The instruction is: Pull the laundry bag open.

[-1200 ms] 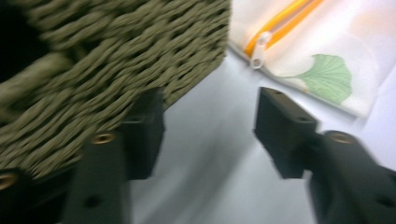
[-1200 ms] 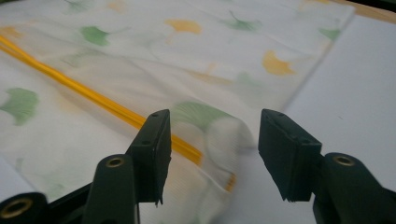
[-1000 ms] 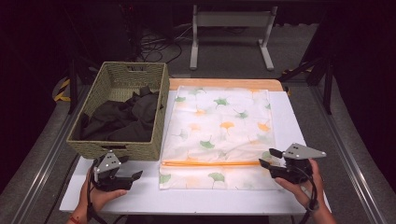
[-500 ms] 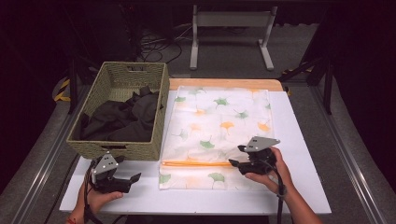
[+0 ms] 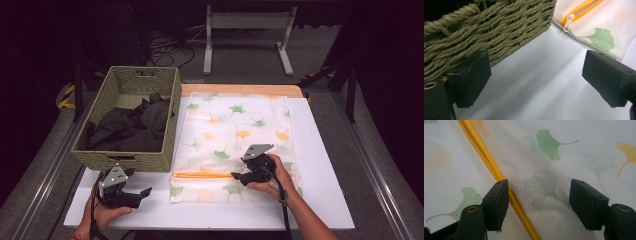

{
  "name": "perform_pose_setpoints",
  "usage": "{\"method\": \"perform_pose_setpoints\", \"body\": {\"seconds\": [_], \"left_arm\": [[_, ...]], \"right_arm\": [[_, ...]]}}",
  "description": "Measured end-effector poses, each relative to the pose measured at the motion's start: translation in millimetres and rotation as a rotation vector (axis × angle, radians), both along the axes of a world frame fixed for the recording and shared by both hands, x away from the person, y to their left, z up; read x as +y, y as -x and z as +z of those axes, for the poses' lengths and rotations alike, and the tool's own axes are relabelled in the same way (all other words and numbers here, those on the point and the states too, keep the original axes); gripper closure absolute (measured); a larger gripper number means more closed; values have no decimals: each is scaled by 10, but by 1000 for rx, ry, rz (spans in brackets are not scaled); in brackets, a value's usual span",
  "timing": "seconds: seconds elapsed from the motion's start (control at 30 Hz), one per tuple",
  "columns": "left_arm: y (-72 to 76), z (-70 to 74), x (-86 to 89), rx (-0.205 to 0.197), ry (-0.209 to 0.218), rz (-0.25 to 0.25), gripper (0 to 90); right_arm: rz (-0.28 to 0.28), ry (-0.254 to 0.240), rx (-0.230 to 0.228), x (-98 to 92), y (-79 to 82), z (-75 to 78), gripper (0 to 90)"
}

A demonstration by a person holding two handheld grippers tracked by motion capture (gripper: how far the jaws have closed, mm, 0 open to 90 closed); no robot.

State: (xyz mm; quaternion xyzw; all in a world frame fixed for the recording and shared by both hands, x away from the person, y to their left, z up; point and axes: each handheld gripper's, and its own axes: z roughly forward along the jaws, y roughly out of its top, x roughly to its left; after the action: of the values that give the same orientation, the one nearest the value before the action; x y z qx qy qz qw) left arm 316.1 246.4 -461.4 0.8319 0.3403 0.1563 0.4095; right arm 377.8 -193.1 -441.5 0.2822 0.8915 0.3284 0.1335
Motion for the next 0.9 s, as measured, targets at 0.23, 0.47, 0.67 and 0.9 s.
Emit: {"method": "perform_pose_setpoints", "body": {"seconds": [0.23,0.47,0.67,0.9], "left_arm": [[11,4,-10,6,7,-2,94],[2,6,-16,1,0,-11,94],[6,1,-22,12,14,-9,93],[-5,-4,-20,9,9,-13,92]], "right_arm": [[-56,-29,-22,-43,-45,0,317],[-34,-31,-4,11,-67,-40,313],[-31,0,-9,33,-62,-52,309],[-71,17,-22,-18,-116,-87,280]]}}
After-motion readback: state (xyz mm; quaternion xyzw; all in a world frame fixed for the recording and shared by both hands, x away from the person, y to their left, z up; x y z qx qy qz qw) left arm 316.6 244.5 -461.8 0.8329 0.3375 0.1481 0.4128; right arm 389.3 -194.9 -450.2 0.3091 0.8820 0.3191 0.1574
